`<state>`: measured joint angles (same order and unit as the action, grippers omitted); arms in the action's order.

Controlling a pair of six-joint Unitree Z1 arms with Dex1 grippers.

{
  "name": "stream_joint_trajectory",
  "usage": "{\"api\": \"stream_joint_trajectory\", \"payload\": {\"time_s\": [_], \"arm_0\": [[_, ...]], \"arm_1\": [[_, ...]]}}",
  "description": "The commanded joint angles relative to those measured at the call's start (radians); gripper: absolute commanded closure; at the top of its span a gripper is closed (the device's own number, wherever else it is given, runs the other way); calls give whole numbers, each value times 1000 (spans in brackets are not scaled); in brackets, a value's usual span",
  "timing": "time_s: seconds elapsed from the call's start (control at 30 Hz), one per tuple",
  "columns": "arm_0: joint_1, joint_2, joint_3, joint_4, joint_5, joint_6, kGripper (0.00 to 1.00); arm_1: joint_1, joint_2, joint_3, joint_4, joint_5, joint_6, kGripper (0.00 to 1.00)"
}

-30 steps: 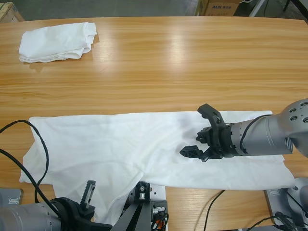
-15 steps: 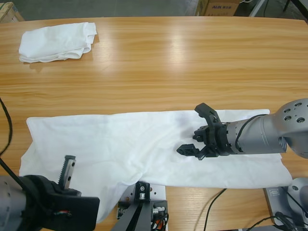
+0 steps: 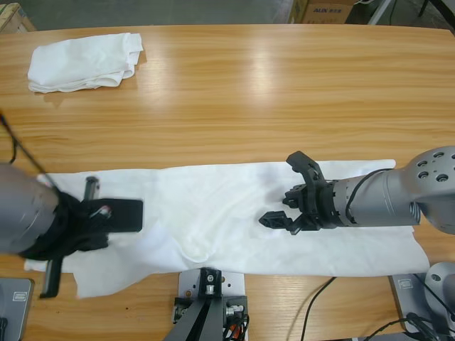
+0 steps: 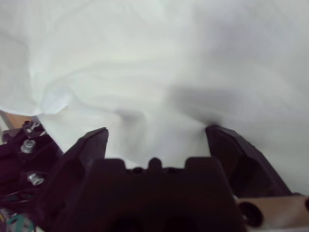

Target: Fold clothes

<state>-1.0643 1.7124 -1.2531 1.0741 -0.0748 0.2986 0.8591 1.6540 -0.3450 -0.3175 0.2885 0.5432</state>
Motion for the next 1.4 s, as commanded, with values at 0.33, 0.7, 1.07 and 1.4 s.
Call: {"api": "stream_joint_trajectory", "payload": {"time_s": [0.33, 0.7, 1.07, 1.4], "arm_0": [[73, 168, -191, 164, 23, 113, 1000], [76, 159, -182, 164, 23, 113, 1000], [75, 156, -182, 166, 23, 113, 1000], [78, 231, -306, 175, 88, 204, 1000]], "arm_1": [[-8, -252, -110, 508, -345, 81, 164], [-5, -304, -348, 844, -423, 54, 0], [-5, -168, -405, 985, -447, 513, 0], [-5, -108, -390, 957, -438, 510, 0]]}}
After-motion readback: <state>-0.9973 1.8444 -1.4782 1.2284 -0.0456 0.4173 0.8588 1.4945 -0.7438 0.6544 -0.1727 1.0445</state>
